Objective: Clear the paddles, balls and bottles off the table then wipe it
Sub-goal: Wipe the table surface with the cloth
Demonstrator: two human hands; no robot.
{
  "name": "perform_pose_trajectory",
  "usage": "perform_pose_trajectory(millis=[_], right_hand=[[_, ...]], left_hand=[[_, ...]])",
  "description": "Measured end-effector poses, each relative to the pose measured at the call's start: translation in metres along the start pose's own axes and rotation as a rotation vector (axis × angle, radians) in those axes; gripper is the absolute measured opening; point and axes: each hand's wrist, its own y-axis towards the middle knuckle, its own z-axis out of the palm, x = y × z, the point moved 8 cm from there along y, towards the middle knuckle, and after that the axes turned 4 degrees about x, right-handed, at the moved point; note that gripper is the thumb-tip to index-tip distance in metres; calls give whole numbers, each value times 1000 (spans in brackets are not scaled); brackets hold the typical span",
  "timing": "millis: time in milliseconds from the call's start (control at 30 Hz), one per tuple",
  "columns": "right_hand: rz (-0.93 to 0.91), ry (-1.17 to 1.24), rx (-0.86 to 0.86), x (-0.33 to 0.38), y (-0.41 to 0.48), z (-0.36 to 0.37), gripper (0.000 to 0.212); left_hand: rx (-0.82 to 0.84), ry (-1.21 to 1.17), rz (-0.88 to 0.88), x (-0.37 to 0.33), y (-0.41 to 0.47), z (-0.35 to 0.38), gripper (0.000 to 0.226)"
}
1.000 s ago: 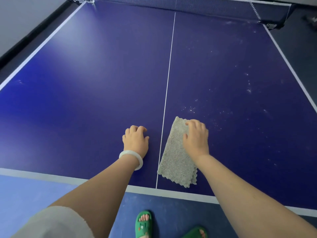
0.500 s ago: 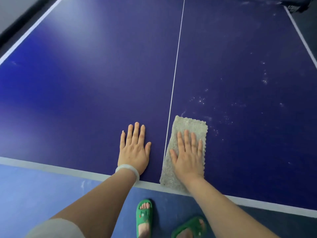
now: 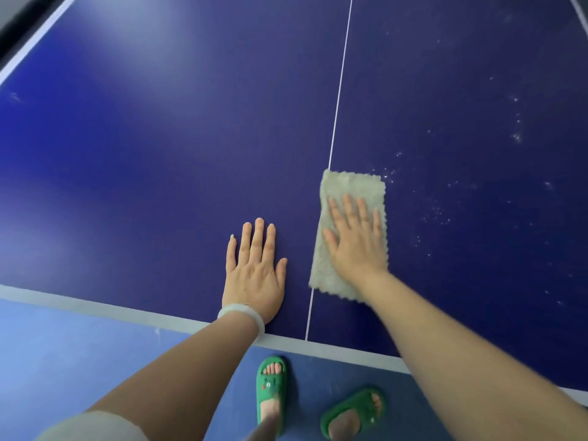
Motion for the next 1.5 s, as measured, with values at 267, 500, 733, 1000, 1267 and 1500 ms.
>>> perform_pose_trajectory(millis=[267,500,733,1000,1267,1500], right_hand=[[165,7,-16,-6,-60,13,68],[238,124,-23,-11,-10,-6,65],[-99,77,-1,26,-56,9,62],[442,144,-34,-53,-37,-1,62],[144,7,-6,-90,-70,6,59],[138,121,-75,11,-69,8,60]], left_hand=[[-6,-3,-1,0,0,1,65],[-1,-3,-15,-1,2,1,65],[-9,10,-21,1,2,2,66],[11,22,-21,0,1,2,66],[11,22,-19,0,1,2,67],[-16,16,-28,-1,0,1,68]])
